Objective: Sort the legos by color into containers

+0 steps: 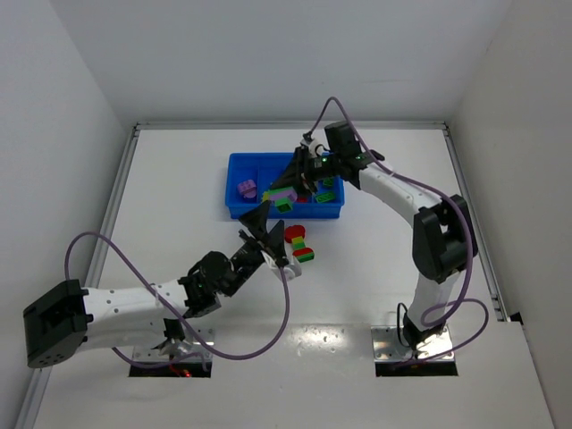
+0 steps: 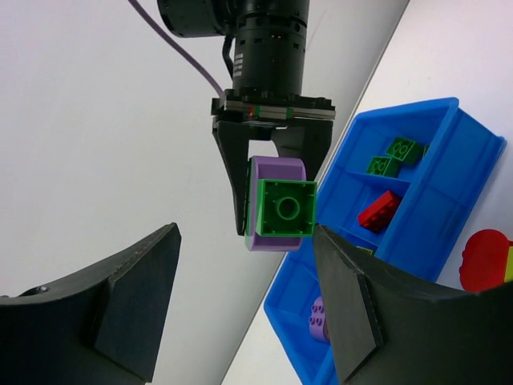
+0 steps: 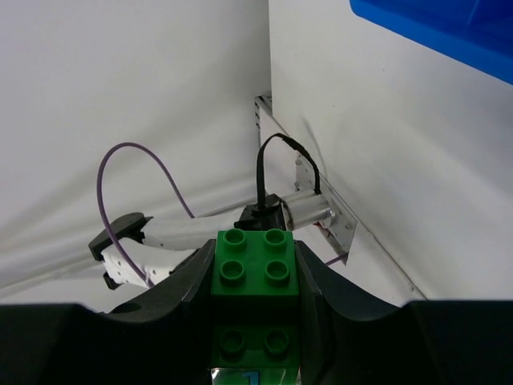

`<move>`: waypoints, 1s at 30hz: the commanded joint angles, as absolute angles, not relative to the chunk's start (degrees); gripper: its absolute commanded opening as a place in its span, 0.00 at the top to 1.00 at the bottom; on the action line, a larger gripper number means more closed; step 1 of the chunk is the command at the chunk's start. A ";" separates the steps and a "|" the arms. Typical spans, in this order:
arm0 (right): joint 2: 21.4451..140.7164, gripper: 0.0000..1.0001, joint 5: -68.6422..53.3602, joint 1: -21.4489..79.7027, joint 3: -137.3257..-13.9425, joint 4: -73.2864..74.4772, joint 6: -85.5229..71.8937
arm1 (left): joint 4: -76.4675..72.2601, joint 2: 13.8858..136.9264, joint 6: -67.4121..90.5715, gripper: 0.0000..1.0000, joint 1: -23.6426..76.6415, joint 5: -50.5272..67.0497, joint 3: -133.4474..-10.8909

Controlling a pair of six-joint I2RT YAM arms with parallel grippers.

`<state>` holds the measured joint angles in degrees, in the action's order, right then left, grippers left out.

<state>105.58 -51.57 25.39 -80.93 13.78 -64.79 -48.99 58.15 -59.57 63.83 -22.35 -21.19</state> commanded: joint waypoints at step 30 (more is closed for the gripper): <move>106.35 1.00 -61.79 31.03 -85.61 8.09 -66.80 | -55.89 62.58 -58.36 0.75 61.44 -24.17 -22.94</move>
<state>106.91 -57.28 29.15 -85.17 11.46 -65.17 -53.84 61.98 -59.94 62.13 -23.83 -21.37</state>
